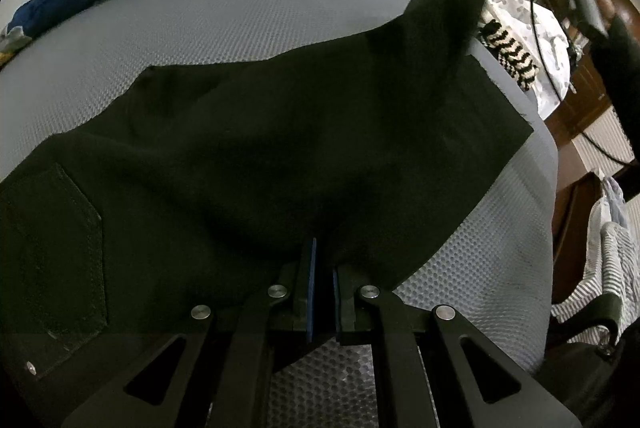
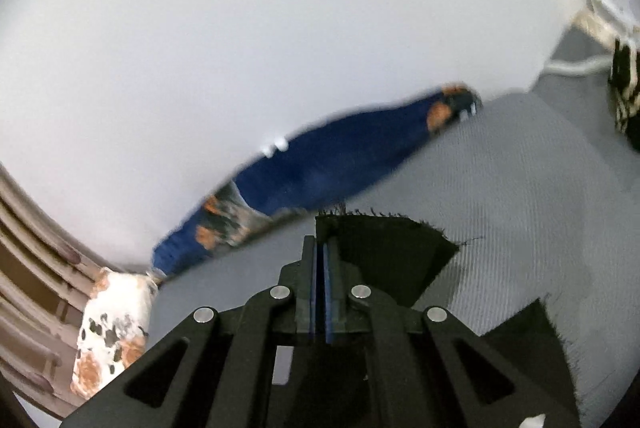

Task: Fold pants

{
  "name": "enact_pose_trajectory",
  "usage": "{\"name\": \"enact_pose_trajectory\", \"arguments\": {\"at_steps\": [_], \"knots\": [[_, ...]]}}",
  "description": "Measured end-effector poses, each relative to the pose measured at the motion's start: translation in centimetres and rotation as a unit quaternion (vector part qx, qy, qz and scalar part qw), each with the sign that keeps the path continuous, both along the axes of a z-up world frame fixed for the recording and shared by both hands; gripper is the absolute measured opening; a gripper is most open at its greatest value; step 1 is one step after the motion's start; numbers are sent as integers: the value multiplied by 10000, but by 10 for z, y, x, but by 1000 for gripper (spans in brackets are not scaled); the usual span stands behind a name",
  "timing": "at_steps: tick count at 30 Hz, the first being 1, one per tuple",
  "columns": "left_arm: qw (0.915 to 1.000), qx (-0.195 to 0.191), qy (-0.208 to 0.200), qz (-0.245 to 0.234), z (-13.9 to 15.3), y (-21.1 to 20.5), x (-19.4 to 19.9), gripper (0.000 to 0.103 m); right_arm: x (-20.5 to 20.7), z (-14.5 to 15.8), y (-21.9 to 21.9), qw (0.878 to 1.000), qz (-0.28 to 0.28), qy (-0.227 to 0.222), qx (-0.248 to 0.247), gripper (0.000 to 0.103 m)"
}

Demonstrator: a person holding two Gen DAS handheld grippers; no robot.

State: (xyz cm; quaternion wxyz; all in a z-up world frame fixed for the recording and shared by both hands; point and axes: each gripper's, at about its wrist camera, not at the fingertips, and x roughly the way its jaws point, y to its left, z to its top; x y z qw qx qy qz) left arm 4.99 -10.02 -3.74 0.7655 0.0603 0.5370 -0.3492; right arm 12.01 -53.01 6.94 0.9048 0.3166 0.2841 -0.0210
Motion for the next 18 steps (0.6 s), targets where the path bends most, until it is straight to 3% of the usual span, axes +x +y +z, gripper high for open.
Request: {"name": "enact_pose_trajectory", "arguments": {"at_steps": [2,5,8,13,18], "knots": [[10000,-48,-40,-11,1,1,0,7,-21,7,-5,9999,-93,-3,-126,2],[9999,-43,-79,-66,1,-1,-2,7,-60,-11,-20,9985,-434,236,-248,2],[9998,34,-49,-183,-4,-3,-3,7,-106,-59,-47,9929,-925,749,-61,2],[9986,273,-23,-447,-16,-11,-9,8,-168,-150,-78,9718,-1560,1735,339,2],[9976,362,-37,-582,-18,-16,-10,9,-189,-194,-79,9610,-1727,2125,383,2]]}}
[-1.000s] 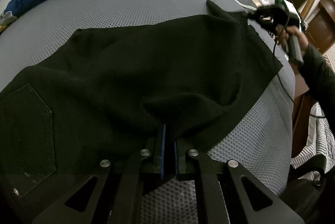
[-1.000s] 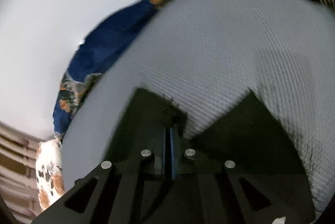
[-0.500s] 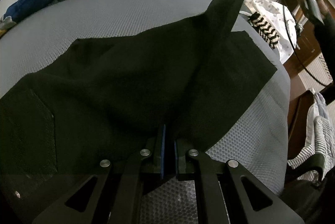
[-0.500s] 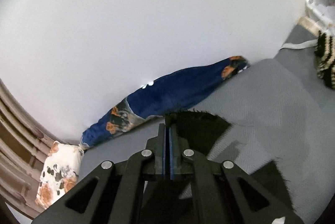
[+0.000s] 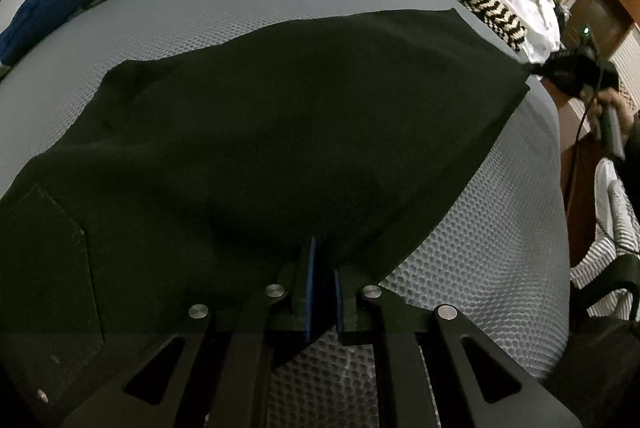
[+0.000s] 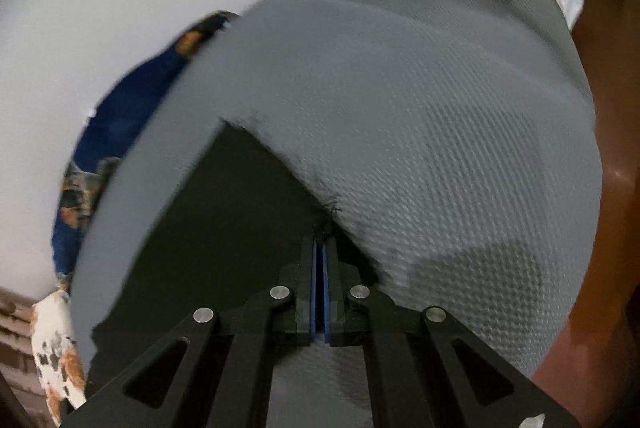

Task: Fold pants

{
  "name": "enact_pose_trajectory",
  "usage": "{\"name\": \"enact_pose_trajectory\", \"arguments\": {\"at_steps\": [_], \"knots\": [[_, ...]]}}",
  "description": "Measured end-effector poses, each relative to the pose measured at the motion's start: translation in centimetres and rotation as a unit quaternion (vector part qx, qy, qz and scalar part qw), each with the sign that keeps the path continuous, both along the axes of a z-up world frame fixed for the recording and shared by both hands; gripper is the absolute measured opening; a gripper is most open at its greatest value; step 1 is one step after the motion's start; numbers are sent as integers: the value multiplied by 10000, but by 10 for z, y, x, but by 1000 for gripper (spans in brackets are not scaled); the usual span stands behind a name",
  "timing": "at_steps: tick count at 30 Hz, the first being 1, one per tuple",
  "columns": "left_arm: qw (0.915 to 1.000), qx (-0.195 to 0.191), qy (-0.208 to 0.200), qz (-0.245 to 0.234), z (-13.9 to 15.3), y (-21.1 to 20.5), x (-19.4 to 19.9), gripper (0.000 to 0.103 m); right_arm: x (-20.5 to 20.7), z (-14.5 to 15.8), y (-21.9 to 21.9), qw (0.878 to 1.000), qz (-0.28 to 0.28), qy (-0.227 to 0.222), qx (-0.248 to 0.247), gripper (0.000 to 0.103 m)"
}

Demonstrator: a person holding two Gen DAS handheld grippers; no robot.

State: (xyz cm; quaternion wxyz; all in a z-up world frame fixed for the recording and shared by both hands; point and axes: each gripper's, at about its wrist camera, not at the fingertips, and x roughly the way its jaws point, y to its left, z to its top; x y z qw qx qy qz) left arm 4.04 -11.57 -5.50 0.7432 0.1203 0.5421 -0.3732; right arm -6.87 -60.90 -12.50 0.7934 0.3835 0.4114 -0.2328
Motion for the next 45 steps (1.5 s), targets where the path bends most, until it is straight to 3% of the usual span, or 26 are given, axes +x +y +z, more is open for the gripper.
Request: {"name": "enact_pose_trajectory", "arguments": {"at_steps": [12,15,16,18,20,22,25,30,36,42,45], "knots": [[9995,85,-80,-296,2,2,-3,9,-10,-18,2,9997,-23,227,-118,2],[9996,70,5,-258,3,-2,-1,11,-4,-14,0,9995,15,300,-52,8],[9997,42,64,-238,3,-3,-1,14,-3,-11,-2,9991,-5,432,-39,18],[9996,-53,258,-143,4,-1,2,19,0,-3,-5,9989,-2,465,-103,29],[9992,-131,344,-121,8,3,3,36,5,10,-8,9988,45,402,-281,29],[9992,-260,306,-79,17,7,3,46,14,21,-12,9988,169,270,-381,29],[9981,-567,234,-35,34,18,5,48,45,38,-21,9978,538,-110,-365,29],[9953,-676,-31,692,46,41,30,49,111,41,-33,9941,1030,-291,-171,29],[9783,-667,-93,1957,40,85,59,49,162,23,-40,9920,1256,-29,-115,29],[9640,-473,-220,2606,35,116,78,49,178,5,-36,9899,1415,99,9,29],[9605,-276,-322,2749,33,124,87,49,178,7,-28,9883,1517,21,-171,3]]}}
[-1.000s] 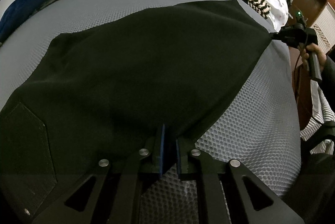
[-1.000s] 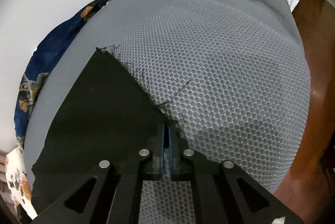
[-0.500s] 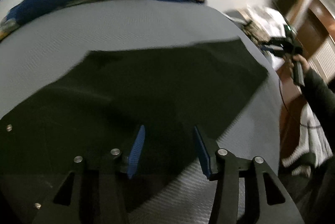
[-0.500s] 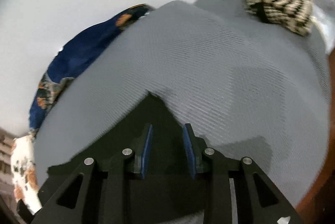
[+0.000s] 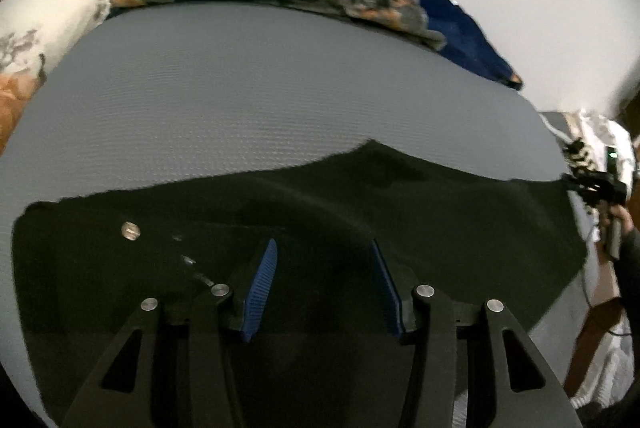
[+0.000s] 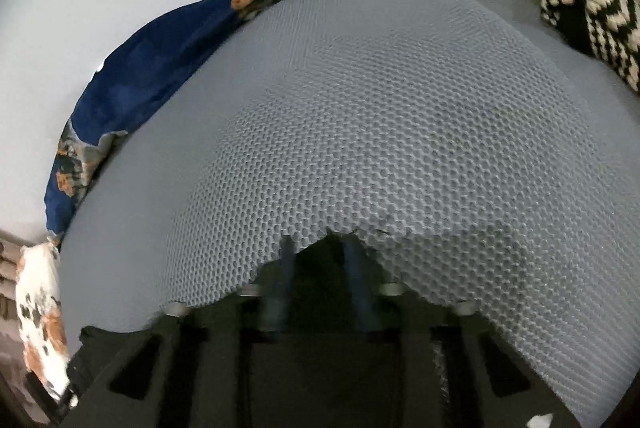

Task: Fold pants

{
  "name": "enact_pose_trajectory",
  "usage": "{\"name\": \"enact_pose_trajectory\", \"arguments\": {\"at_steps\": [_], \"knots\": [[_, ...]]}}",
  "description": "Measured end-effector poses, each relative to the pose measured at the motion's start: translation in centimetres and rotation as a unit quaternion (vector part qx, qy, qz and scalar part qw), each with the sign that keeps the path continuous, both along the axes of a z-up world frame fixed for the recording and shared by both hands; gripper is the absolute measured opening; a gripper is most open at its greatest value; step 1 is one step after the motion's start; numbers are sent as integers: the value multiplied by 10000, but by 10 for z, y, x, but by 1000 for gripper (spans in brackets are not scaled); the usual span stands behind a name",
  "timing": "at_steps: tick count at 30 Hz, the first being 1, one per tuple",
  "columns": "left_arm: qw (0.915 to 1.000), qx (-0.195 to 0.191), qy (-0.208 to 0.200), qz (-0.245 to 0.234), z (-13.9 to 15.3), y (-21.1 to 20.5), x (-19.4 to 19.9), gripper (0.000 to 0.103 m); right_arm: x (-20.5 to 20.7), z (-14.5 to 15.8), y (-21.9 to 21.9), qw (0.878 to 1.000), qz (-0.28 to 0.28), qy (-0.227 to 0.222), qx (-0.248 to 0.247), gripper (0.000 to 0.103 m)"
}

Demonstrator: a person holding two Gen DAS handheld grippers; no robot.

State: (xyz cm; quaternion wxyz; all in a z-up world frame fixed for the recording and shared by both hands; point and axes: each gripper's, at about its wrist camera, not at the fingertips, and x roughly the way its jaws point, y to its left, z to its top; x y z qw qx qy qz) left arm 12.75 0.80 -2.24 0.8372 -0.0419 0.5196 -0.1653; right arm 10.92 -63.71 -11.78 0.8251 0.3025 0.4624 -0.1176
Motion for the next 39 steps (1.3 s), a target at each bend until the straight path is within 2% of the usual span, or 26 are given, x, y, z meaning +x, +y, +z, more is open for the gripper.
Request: {"name": "enact_pose_trajectory", "arguments": {"at_steps": [3,6,9,12,13,15,18,21,23,27,32,35,36,38,39], "knots": [[9998,149,112,119,-10,9,7,49,-5,6,3,9991,-156,-23,-393,2],[9995,100,257,147,-23,17,11,49,-5,-2,-1,9981,-349,184,-475,2],[9996,211,169,76,-26,15,8,49,-2,-9,-2,9973,-428,345,-484,2],[9996,263,140,26,-26,13,7,49,-1,-4,-4,9962,-545,533,-422,8],[9997,215,132,49,-24,14,6,49,-3,1,-3,9955,-607,544,-485,17],[9998,128,72,138,-19,19,3,49,-5,19,9,9939,-589,452,-819,24],[9998,30,-48,204,-7,29,0,49,0,42,37,9951,-167,214,-950,24],[9995,100,-170,264,5,42,0,49,17,58,85,9954,582,-58,-764,24],[9991,140,-180,345,9,53,1,49,34,64,126,9911,1183,-193,-585,24],[9979,123,-97,629,11,79,0,49,69,65,211,9723,2310,-278,-226,24],[9960,155,26,880,2,110,-7,49,105,58,323,9307,3646,-192,212,25],[9957,-118,-3,920,-1,123,-11,49,118,49,383,9025,4292,-78,348,44],[9953,-17,-40,971,-1,124,-12,49,118,48,395,8963,4421,-73,343,49],[9933,315,21,1112,-7,130,-9,49,127,38,422,8815,4704,49,407,49],[9928,244,138,1167,-12,135,-8,49,131,34,432,8770,4784,127,427,49]]}}
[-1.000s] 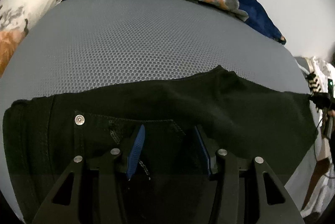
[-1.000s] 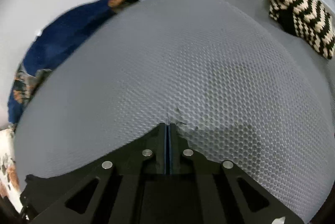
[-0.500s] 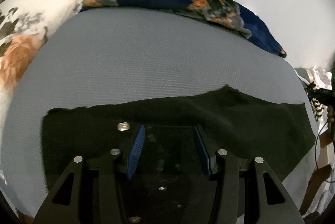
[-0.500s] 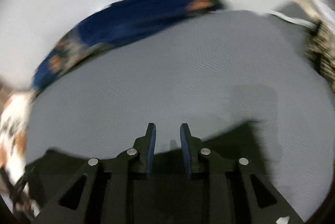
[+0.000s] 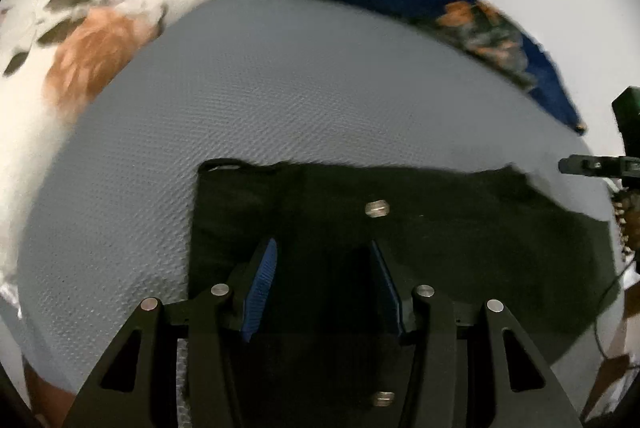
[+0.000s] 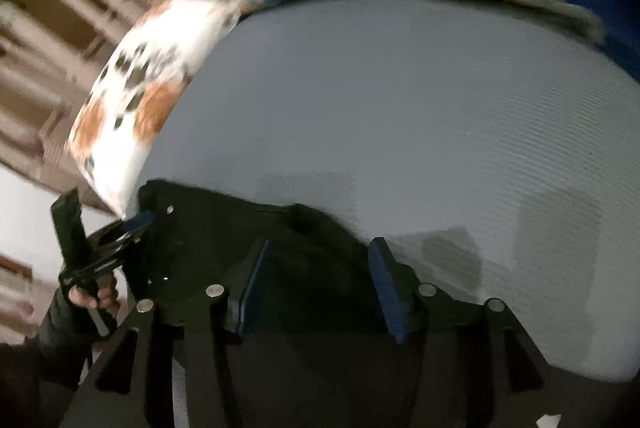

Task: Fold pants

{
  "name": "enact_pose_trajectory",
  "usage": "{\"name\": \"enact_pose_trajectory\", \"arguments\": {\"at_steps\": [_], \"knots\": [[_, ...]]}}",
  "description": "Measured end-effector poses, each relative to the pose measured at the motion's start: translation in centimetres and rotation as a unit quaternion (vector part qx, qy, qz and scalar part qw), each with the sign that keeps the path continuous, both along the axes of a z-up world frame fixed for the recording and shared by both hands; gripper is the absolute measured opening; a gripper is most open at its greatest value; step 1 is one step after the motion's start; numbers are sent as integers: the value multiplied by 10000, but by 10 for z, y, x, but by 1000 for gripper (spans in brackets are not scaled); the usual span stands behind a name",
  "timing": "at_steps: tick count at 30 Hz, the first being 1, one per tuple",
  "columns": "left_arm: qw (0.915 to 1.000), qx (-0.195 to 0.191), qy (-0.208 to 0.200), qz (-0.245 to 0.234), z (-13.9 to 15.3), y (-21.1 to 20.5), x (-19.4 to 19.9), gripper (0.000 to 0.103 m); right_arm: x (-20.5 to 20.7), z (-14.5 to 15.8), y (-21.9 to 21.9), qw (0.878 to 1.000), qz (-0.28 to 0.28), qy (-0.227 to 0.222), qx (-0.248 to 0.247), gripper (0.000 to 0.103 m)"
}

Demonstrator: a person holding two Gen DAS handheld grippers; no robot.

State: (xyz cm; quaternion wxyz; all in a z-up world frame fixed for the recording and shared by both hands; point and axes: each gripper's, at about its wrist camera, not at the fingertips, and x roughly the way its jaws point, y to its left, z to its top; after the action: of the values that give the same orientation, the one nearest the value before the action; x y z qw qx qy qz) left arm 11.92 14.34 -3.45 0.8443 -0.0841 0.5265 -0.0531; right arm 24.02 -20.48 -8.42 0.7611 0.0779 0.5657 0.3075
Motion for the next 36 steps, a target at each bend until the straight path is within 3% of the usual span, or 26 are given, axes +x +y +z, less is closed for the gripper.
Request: {"name": "enact_pose_trajectory", "arguments": {"at_steps": [2,8,9,10,11,15,19,22,23,25,27,32,36], "knots": [[9995,-304,-21,84,-2,9,-2,49,13,-11,20,9997,142,167,-45,49],[9994,-339,-29,-58,-4,12,-4,49,32,-38,47,9958,525,755,18,48],[9992,-398,-22,-52,-4,12,-5,49,32,-39,51,9953,579,781,37,43],[9989,-466,-14,-34,-4,14,-7,49,31,-36,48,9958,579,710,23,23],[9986,-523,-5,-19,-5,15,-8,49,33,-33,48,9965,546,637,40,13],[9983,-587,16,21,-7,15,-10,49,34,-23,46,9992,299,264,82,9],[9983,-582,19,15,-8,12,-10,49,36,-42,50,9995,77,231,-223,9],[9984,-571,18,-1,-8,13,-9,49,37,-45,46,9995,-162,216,-192,9],[9984,-572,21,0,-8,14,-10,49,37,-43,44,9994,-231,181,-192,10],[9985,-552,30,-1,-8,13,-8,49,35,-38,40,9992,-308,158,-197,23],[9986,-519,29,-11,-7,13,-7,49,29,-27,32,9985,-465,-17,-274,30],[9992,-348,-173,-28,7,5,-11,49,-3,6,-7,9939,-984,-439,-220,30],[9978,-82,-548,-358,34,-17,-14,49,-35,15,-52,9849,-1521,-635,-526,30]]}}
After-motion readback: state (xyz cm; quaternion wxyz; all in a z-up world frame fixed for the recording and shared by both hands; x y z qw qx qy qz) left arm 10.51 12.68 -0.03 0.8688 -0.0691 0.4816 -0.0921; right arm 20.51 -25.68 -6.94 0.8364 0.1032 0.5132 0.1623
